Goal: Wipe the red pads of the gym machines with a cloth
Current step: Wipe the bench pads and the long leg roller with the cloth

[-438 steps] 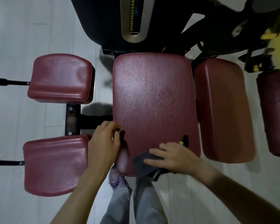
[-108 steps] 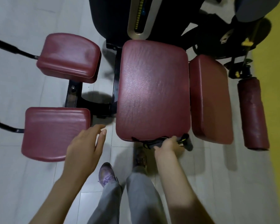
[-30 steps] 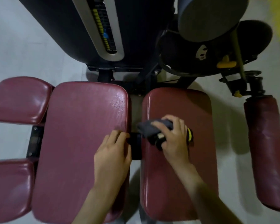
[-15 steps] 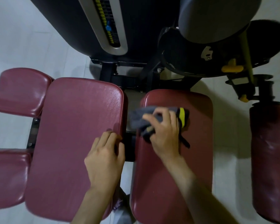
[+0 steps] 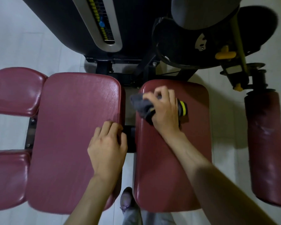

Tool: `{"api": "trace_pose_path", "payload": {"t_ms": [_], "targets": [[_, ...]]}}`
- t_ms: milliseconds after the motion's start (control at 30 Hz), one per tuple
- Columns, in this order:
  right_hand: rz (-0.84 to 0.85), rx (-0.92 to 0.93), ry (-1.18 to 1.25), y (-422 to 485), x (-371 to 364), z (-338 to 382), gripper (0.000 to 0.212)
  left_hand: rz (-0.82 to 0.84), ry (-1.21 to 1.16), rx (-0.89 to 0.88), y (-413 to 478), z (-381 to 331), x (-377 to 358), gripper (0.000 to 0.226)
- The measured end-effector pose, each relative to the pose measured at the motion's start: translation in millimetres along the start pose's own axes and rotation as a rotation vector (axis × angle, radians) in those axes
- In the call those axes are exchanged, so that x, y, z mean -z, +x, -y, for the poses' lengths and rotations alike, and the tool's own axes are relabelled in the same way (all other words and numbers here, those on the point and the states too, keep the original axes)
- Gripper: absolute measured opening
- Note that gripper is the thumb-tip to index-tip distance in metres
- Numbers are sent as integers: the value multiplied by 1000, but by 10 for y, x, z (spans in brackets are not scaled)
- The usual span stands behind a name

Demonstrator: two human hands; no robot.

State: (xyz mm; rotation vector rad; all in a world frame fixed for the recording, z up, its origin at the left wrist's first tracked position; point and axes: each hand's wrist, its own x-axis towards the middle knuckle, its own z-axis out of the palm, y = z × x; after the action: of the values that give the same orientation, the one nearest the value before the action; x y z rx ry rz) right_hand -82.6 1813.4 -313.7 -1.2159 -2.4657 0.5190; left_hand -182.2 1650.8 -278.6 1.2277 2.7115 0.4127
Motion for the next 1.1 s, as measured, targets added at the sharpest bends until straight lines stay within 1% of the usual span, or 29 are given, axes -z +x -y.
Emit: {"api": "trace_pose_path", "payload": {"t_ms": [67, 167, 233, 300, 400, 467, 567, 600, 667, 700, 767, 867, 933, 1000, 1100], "targets": [[-28, -69, -25, 44, -12, 71, 41, -1, -16, -39, -31, 37, 8, 6], [-19, -54, -12, -312, 5, 204, 48, 28, -71, -80, -101, 108, 58, 12], [8, -31, 4, -729, 49, 302, 50, 46, -136, -109, -195, 150, 102, 20], [30, -49, 20, -1197, 87, 399, 52, 35, -177, -154, -333, 199, 163, 26], [84, -85, 37, -1993, 123, 526, 53, 20, -182, -217, -583, 285, 246, 24], [126, -67, 34, -2557, 117, 570, 55, 22, -185, -255, -774, 348, 266, 22], [178, -3, 12, -3140, 73, 516, 68, 36, -176, -304, -1050, 448, 276, 20], [157, 30, 1, -3175, 75, 475, 64, 47, -164, -319, -1124, 484, 276, 20], [97, 75, -3, -3051, 87, 433, 46, 79, -148, -333, -1257, 551, 283, 20], [74, 75, 1, -2896, 100, 435, 43, 91, -147, -332, -1316, 577, 290, 19], [35, 22, 5, -2461, 100, 424, 46, 100, -139, -330, -1406, 635, 303, 17], [-60, -133, 0, -1749, 73, 304, 37, 102, -108, -344, -1487, 706, 295, 15], [-112, -200, 8, -1490, 74, 239, 35, 111, -90, -361, -1517, 719, 264, 16], [-108, -204, 26, -1560, 76, 281, 37, 117, -89, -358, -1540, 708, 242, 15], [-32, -129, 59, -2183, 129, 383, 43, 137, -97, -360, -1567, 636, 218, 18]]}}
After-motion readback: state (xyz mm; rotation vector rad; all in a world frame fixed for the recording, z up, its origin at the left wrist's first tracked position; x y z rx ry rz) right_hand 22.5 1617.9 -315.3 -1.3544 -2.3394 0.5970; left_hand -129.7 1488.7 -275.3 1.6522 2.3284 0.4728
